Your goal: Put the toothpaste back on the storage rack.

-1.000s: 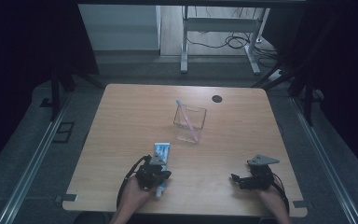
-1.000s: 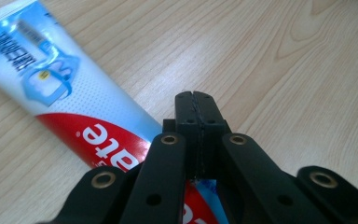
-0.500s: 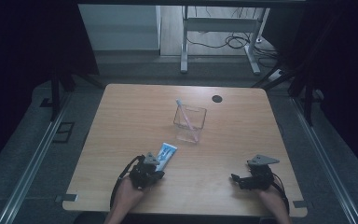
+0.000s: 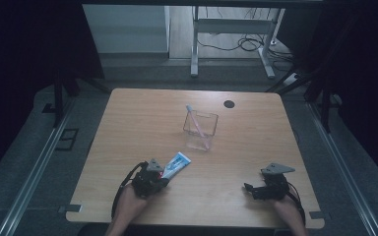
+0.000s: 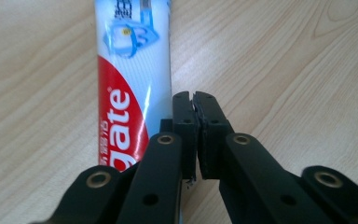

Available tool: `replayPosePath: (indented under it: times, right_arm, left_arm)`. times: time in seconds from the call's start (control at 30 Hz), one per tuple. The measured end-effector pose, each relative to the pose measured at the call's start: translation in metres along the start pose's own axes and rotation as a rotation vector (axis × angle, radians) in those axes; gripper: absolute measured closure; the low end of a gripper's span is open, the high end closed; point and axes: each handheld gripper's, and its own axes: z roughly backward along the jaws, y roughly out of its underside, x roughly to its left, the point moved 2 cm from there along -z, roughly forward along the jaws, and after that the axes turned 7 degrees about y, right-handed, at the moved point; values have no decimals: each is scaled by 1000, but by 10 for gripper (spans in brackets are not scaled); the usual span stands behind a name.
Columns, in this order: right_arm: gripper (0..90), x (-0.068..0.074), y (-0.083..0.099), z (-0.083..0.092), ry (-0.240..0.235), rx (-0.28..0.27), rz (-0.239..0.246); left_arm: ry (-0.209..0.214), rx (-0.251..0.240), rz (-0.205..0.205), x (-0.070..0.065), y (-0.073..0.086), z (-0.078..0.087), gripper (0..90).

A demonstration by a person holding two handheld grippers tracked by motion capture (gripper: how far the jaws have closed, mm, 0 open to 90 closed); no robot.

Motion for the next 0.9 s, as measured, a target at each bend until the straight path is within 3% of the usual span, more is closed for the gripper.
replayPosePath:
  times: [0.23,0.33,0.57,0.77,0.9]
  right_arm:
    - [85,0,0,0,0,0,0]
    - [85,0,0,0,0,0,0]
    - [85,0,0,0,0,0,0]
    - [85,0,0,0,0,0,0]
    - [85,0,0,0,0,-1,1]
  left_arm:
    - [-12,-13,-4,5,-8,8,765]
    - [-51,-4,-15,7,-10,10,702]
    - [-67,15,19,16,-10,10,596]
    - [-49,40,52,24,-10,1,527]
    - [-43,70,47,26,-15,-5,508]
